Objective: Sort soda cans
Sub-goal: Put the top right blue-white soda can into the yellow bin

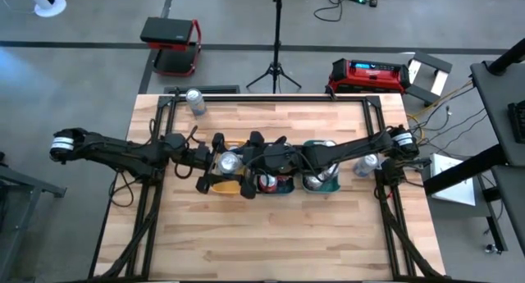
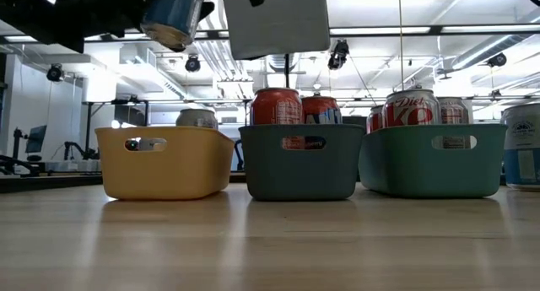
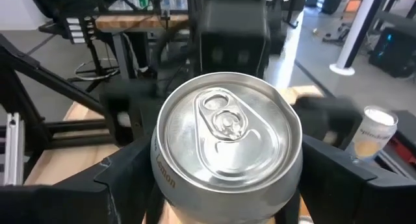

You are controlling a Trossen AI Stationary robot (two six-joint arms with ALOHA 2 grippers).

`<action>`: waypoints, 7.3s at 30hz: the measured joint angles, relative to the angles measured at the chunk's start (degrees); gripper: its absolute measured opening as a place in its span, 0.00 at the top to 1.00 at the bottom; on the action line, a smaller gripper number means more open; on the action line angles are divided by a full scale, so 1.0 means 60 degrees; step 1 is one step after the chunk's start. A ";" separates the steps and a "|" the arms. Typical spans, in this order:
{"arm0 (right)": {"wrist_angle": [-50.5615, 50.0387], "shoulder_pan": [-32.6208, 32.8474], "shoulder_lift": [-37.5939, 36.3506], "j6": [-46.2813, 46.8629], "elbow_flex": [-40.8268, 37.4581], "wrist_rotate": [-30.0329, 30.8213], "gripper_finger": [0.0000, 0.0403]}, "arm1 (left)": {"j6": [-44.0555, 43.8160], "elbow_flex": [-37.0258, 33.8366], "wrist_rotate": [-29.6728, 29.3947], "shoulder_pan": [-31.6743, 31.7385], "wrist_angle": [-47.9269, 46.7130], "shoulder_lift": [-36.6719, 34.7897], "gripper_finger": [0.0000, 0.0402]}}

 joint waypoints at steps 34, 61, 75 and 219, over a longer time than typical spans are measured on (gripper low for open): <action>-0.0676 0.0002 -0.0079 -0.0138 -0.0005 -0.0126 0.14 | -0.0762 0.0005 -0.0180 0.0157 -0.0759 -0.0408 0.28; 0.0175 0.0541 -0.0474 -0.0646 -0.0190 0.0678 0.21 | -0.1317 -0.2272 -0.2831 -0.0194 0.0112 -0.2506 0.30; 0.0440 0.0440 -0.0455 -0.0484 -0.0412 0.0756 0.27 | -0.0850 -0.2835 -0.4497 -0.0585 0.1904 -0.0599 0.30; -0.5298 -0.0059 0.0568 -0.0072 0.1147 -0.0508 0.25 | -0.0791 0.3312 -0.3492 -0.1922 -0.6976 0.0193 0.12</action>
